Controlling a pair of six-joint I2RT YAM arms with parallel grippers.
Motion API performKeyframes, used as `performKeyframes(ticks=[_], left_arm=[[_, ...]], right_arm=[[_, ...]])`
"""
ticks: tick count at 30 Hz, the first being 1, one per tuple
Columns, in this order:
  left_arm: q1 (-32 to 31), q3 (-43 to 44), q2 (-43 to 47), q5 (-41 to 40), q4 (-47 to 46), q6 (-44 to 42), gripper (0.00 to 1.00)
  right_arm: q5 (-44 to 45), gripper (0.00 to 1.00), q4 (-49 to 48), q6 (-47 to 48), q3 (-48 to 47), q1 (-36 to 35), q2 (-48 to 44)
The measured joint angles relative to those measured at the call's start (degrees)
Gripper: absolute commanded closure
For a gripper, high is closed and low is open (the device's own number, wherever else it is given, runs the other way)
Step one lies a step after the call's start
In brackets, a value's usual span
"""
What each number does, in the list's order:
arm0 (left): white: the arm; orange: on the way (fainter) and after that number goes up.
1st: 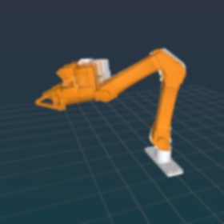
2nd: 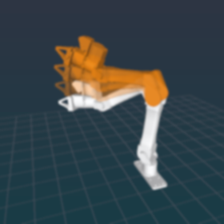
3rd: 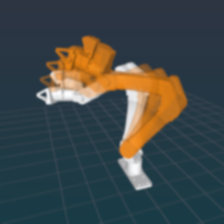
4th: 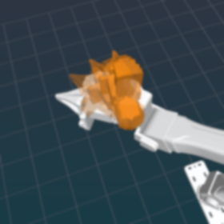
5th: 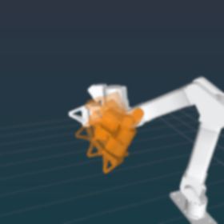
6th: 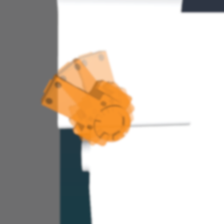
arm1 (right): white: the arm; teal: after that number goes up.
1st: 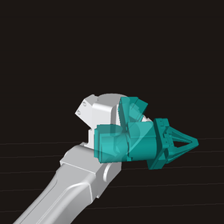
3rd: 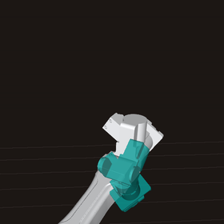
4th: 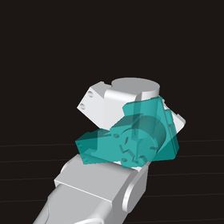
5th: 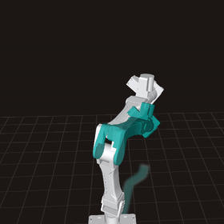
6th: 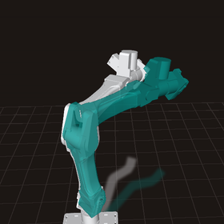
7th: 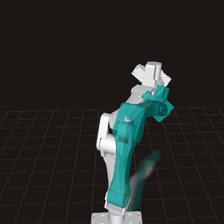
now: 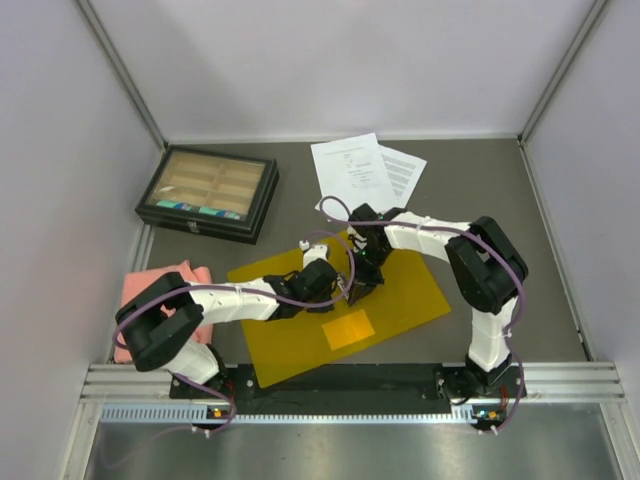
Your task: Put the files into the folder
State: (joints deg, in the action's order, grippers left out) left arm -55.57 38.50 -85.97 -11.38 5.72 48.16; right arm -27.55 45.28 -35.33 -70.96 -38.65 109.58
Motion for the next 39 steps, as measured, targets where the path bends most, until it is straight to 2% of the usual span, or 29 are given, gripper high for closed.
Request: performKeyframes(ticks=[6, 10, 13, 14, 18, 19, 25, 31, 39], left_arm=[[0.00, 0.52, 0.24, 0.37, 1.53, -0.39, 1.00], [0.00, 2.45, 0.76, 1.22, 7.32, -2.14, 1.00], [0.00, 4.87, 0.74, 1.46, 12.72, -3.72, 0.96], [0.00, 5.70, 0.74, 1.44, 14.05, -4.20, 0.95], [0.00, 9.55, 0.79, 1.25, 18.29, -5.44, 0.92], [0.00, 10.51, 0.90, 1.25, 18.91, -5.77, 0.90], [0.31, 13.40, 5.46, 0.94, 22.51, -6.80, 0.85], [0.44, 16.52, 10.60, -0.66, 25.38, -6.80, 0.81], [0.66, 16.57, 17.53, -3.30, 27.32, -5.97, 0.76]], right_arm=[[1.16, 1.00, 0.22, 0.31, -0.44, 0.00, -0.83], [0.31, 1.00, -1.77, -0.02, -0.44, 0.00, -3.41], [-0.37, 0.91, -4.50, -0.76, -0.33, 0.07, -4.66], [-0.66, 0.82, -6.40, -0.96, -0.17, 0.09, -5.07], [-1.14, 0.63, -11.61, -1.75, 1.66, 0.26, -6.75], [-1.36, 0.54, -13.22, -1.77, 2.49, 0.28, -7.54], [-1.68, 0.36, -20.79, -1.42, 8.02, 0.33, -12.55], [-3.13, 0.29, -26.14, -0.66, 10.38, 0.33, -13.33], [-7.34, 0.27, -32.59, -1.53, 10.58, 0.33, -11.65]])
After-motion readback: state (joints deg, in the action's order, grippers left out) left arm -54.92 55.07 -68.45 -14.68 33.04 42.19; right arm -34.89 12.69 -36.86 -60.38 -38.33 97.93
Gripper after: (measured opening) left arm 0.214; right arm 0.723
